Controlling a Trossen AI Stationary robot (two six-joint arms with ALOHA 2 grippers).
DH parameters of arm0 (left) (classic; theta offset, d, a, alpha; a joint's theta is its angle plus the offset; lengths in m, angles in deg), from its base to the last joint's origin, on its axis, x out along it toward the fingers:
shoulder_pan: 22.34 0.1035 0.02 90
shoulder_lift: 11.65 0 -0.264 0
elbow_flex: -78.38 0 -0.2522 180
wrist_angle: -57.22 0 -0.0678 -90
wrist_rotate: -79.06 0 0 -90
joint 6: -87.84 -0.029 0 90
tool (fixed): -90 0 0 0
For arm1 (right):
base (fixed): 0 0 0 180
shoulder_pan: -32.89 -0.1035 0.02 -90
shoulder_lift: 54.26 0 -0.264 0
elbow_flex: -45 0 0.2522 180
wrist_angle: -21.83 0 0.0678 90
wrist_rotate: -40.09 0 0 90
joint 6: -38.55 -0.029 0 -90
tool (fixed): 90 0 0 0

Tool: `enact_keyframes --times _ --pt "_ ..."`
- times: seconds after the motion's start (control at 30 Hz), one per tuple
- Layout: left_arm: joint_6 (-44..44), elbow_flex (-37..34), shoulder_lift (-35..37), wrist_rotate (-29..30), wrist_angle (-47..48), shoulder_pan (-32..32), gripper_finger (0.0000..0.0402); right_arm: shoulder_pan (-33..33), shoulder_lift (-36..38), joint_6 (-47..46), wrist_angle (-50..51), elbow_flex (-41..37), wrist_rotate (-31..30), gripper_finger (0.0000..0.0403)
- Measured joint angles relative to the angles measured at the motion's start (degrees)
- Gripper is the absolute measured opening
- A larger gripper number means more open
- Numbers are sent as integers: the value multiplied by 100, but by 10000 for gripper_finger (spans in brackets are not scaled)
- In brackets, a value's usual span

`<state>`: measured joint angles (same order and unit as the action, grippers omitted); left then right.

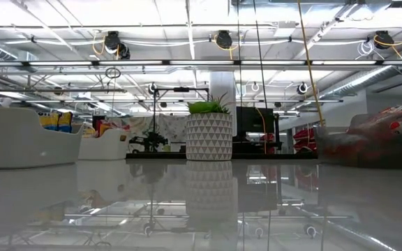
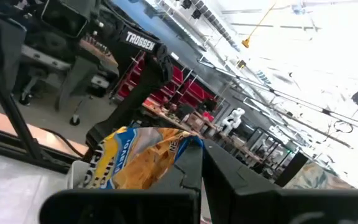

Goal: Sort Maruchan noodles
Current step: Put the blue noodle pack into the gray bin

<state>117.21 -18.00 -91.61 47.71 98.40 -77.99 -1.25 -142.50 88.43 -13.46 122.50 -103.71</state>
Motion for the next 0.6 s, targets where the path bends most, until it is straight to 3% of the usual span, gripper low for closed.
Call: enact_keyframes --times 0.23,0.47,0.6 --pt "-699 0 -900 -50 -1435 888 214 -99 -3 297 -307 4 7 0" --pt "-1514 -2 -1794 130 -3108 1207 214 -483 -7 1196 -975 4 -240 0" --pt "-2224 -208 -2080 -207 -4840 1407 214 -724 2 1700 -1475 12 -322 0"
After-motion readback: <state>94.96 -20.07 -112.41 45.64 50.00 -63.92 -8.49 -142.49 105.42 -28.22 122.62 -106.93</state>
